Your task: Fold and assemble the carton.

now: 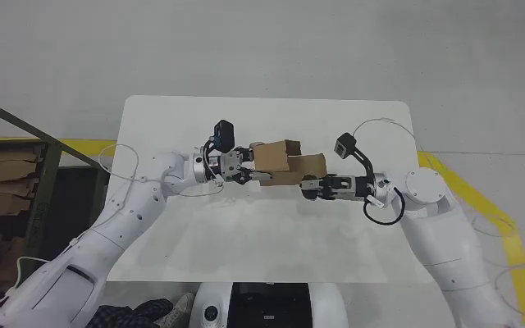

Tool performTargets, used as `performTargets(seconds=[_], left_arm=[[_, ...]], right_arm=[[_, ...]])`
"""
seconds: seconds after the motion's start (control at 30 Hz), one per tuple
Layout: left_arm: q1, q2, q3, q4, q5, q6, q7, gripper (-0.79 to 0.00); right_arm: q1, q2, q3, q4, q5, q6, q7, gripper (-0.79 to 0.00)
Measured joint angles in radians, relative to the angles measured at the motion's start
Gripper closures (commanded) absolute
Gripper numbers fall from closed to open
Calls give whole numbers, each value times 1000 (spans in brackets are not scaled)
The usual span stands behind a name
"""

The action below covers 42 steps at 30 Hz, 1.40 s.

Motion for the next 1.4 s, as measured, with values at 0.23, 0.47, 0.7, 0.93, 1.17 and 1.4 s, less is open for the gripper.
performTargets(seconds=[0.23, 0.47, 0.7, 0.93, 1.17, 1.4], left_arm=[[13, -8, 0, -14, 3, -11, -16, -428], [24, -9, -2, -35, 5, -11, -29, -428], [28, -9, -6, -43, 4, -11, -35, -428], [31, -7, -13, -44, 8, -11, -32, -425], [43, -4, -23, -51, 17, -11, -17, -419], [62, 0, -28, -71, 32, -11, -10, -413]], right_arm=[[48, -7, -30, 50, -3, 2, -42, 0], [95, -17, -79, 79, 1, 1, -32, 0], [121, -24, -111, 101, 7, -8, -29, 0], [110, -9, -54, 106, 0, -9, -39, 0], [92, 12, 31, 97, -26, 15, -90, 0], [136, 10, 14, 113, -43, 62, -103, 0]])
